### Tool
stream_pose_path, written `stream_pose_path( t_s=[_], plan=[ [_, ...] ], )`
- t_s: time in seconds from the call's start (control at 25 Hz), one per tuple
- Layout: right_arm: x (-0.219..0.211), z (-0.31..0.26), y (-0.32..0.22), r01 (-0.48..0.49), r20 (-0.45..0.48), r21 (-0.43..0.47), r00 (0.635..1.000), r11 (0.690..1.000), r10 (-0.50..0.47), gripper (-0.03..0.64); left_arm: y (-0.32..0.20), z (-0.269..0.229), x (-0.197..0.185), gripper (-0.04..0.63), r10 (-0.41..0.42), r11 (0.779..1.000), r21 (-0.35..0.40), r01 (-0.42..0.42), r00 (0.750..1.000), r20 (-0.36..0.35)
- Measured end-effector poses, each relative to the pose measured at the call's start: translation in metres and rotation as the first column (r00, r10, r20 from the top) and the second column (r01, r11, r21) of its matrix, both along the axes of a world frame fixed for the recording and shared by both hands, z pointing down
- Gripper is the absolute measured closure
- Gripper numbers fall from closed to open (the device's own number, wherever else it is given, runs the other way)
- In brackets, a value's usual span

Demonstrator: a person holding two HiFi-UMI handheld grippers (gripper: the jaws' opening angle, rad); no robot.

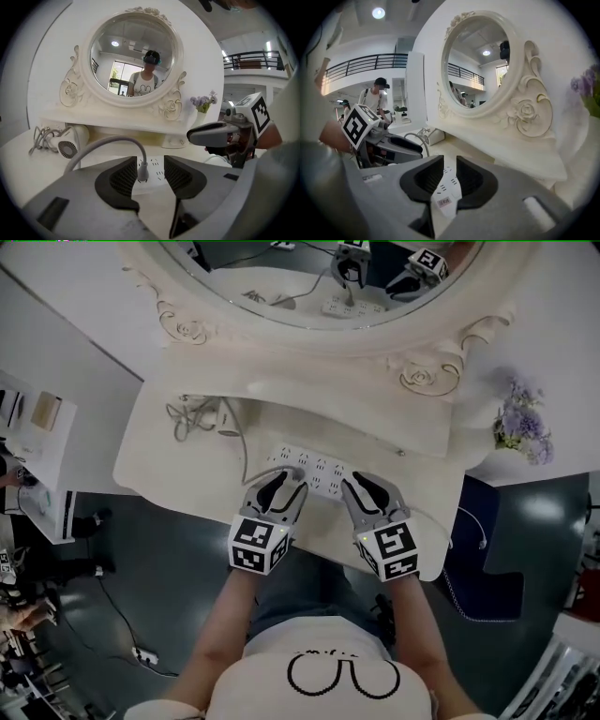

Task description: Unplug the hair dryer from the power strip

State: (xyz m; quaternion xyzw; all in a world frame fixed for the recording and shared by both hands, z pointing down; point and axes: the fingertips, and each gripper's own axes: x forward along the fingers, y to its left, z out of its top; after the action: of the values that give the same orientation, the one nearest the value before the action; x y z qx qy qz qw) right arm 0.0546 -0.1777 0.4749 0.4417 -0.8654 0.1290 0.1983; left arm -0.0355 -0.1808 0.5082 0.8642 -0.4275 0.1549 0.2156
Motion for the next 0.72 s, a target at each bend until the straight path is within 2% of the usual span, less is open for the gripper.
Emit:
stream_pose_path(
  t_s=[0.24, 0.48, 0.6, 0.72],
  plan=[
    [-0.017, 0.047, -0.013, 0.048, -0.069, -0.091, 0.996, 0.995, -0.055, 0.513, -0.016, 0.020, 0.008, 0.419, 0.049, 0.999, -0.025, -0.048, 0.998, 0.042],
    [-0.026, 0.074, -0.019, 0.090, -0.164, -0.131, 0.980, 0.987, -0.111, 0.511, -0.026, 0.037, 0.013, 0.422, 0.075, 0.997, -0.025, -0.072, 0.990, 0.121],
    [-0.027, 0.085, -0.017, 0.110, -0.225, -0.148, 0.964, 0.983, -0.142, 0.541, -0.030, 0.044, 0.013, 0.436, 0.064, 0.998, -0.012, -0.063, 0.984, 0.169],
    [-0.029, 0.087, -0.015, 0.109, -0.239, -0.146, 0.961, 0.983, -0.142, 0.565, -0.030, 0.049, 0.012, 0.495, 0.043, 0.999, 0.002, -0.044, 0.976, 0.216]
  ],
)
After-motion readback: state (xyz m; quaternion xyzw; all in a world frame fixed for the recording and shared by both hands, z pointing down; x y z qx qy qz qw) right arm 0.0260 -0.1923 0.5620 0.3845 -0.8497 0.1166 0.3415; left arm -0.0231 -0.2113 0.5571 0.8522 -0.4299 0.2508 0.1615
